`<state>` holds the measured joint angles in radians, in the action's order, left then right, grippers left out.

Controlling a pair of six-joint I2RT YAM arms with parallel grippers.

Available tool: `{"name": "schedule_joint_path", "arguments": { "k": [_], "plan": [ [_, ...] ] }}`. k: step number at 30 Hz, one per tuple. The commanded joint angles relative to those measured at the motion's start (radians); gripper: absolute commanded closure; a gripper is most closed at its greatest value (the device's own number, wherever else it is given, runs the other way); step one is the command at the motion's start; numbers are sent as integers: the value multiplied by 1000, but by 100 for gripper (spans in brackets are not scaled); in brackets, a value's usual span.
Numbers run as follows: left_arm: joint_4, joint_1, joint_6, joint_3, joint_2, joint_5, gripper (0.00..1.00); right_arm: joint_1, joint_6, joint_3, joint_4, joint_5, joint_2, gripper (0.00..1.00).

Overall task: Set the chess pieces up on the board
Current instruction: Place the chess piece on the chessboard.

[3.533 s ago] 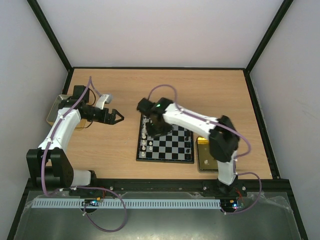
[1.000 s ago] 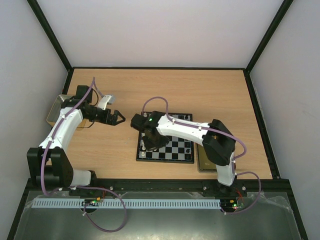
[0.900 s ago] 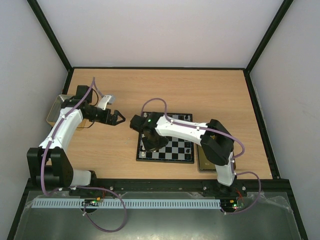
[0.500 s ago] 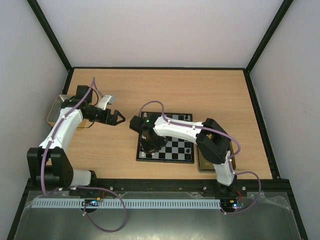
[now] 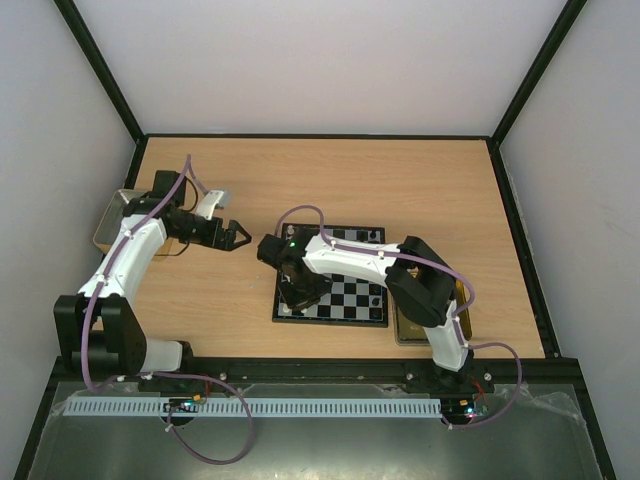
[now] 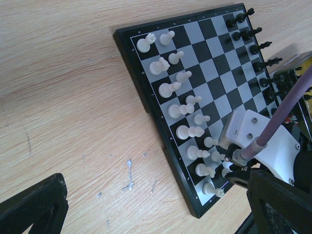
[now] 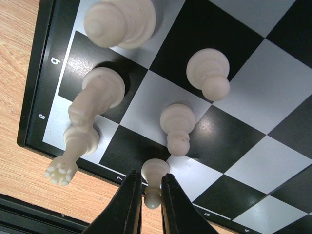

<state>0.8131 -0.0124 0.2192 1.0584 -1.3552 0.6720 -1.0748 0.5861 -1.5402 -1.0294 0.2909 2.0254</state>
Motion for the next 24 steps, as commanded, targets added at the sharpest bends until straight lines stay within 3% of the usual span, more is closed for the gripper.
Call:
{"name": "schedule_joint_path", "arguments": {
  "k": [1,24],
  "plan": [
    [-2,-3,-6,-18,12,-3,0,-7,-18,-28,9,2,15,90],
    [-3,-3,-4,-19,11,-9,0,-8,-33,-73,13,15,45,90]
  ]
}}
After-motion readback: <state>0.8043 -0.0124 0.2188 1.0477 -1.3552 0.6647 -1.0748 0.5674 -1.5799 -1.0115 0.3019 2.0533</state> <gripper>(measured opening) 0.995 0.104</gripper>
